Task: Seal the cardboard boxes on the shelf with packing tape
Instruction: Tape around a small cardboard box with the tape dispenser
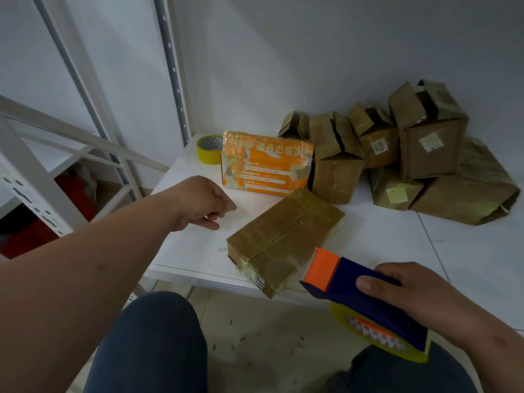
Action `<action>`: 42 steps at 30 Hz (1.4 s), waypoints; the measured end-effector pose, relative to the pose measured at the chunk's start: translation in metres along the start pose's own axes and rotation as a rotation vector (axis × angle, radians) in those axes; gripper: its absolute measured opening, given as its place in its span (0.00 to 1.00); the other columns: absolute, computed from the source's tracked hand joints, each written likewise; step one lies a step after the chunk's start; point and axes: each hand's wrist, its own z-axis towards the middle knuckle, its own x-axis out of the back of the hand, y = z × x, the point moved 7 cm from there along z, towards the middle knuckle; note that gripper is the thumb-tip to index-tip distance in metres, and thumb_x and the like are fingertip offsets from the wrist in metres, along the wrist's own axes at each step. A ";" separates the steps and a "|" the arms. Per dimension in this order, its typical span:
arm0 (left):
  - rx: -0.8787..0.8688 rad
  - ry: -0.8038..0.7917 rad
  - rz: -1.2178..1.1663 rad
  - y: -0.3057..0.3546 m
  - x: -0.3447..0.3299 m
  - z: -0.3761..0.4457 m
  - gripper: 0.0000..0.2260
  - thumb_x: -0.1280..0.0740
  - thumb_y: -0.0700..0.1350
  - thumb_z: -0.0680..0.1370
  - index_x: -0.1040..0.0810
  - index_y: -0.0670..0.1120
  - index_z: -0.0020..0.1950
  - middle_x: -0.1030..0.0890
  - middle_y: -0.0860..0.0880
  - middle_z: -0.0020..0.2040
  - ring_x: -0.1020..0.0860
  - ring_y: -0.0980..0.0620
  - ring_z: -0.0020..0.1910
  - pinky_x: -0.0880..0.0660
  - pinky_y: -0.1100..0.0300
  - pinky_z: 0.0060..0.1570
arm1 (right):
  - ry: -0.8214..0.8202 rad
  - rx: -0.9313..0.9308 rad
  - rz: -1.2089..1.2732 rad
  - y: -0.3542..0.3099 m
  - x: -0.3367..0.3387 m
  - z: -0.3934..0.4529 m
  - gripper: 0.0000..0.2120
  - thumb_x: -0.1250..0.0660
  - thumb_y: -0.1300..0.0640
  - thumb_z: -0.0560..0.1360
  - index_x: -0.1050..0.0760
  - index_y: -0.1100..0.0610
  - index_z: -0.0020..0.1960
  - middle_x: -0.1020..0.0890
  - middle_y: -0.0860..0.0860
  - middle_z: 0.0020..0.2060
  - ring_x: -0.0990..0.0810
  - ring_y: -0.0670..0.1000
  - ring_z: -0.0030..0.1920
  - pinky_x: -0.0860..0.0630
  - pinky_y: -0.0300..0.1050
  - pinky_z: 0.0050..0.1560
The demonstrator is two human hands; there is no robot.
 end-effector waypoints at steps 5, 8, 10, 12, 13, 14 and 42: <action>0.025 0.008 0.042 -0.014 -0.010 0.023 0.07 0.27 0.40 0.75 0.16 0.40 0.51 0.19 0.42 0.44 0.24 0.50 0.38 0.17 0.54 0.44 | -0.023 -0.088 0.002 0.004 -0.021 0.002 0.28 0.37 0.32 0.63 0.23 0.58 0.37 0.19 0.51 0.29 0.22 0.45 0.28 0.33 0.36 0.31; 0.028 0.002 0.047 -0.018 -0.014 0.029 0.07 0.27 0.40 0.75 0.16 0.40 0.51 0.20 0.43 0.43 0.24 0.51 0.38 0.18 0.55 0.43 | -0.029 -0.110 -0.010 0.007 -0.028 0.005 0.29 0.36 0.32 0.66 0.22 0.60 0.40 0.17 0.54 0.33 0.21 0.47 0.31 0.32 0.39 0.33; 0.032 -0.002 0.054 -0.021 -0.017 0.032 0.07 0.27 0.40 0.75 0.16 0.40 0.51 0.20 0.43 0.44 0.23 0.50 0.40 0.18 0.56 0.42 | -0.035 -0.127 -0.018 0.009 -0.031 0.006 0.26 0.35 0.34 0.69 0.22 0.59 0.40 0.18 0.53 0.33 0.21 0.47 0.30 0.32 0.38 0.33; 0.035 0.001 0.057 -0.025 -0.019 0.034 0.07 0.27 0.40 0.75 0.17 0.39 0.51 0.20 0.42 0.46 0.23 0.50 0.42 0.18 0.56 0.42 | -0.043 -0.135 -0.035 0.010 -0.034 0.008 0.26 0.35 0.35 0.70 0.22 0.60 0.41 0.18 0.52 0.33 0.21 0.46 0.30 0.32 0.37 0.32; 0.041 0.002 0.056 -0.027 -0.020 0.036 0.07 0.27 0.40 0.75 0.17 0.39 0.51 0.20 0.42 0.46 0.23 0.49 0.43 0.19 0.56 0.41 | -0.047 -0.138 -0.046 0.010 -0.036 0.010 0.27 0.36 0.35 0.70 0.22 0.60 0.42 0.18 0.53 0.34 0.21 0.47 0.30 0.32 0.38 0.32; 0.049 0.002 0.055 -0.029 -0.022 0.037 0.07 0.27 0.40 0.75 0.17 0.39 0.51 0.20 0.43 0.46 0.23 0.49 0.44 0.19 0.56 0.41 | -0.048 -0.142 -0.056 0.011 -0.036 0.011 0.28 0.36 0.35 0.70 0.22 0.62 0.43 0.17 0.54 0.35 0.21 0.47 0.31 0.32 0.38 0.33; 0.109 -0.141 0.352 -0.037 -0.046 -0.008 0.14 0.34 0.50 0.80 0.26 0.43 0.60 0.18 0.44 0.49 0.17 0.48 0.44 0.18 0.54 0.48 | -0.008 -0.120 -0.489 -0.026 -0.012 0.052 0.24 0.34 0.34 0.71 0.21 0.56 0.40 0.20 0.53 0.37 0.21 0.51 0.38 0.30 0.44 0.36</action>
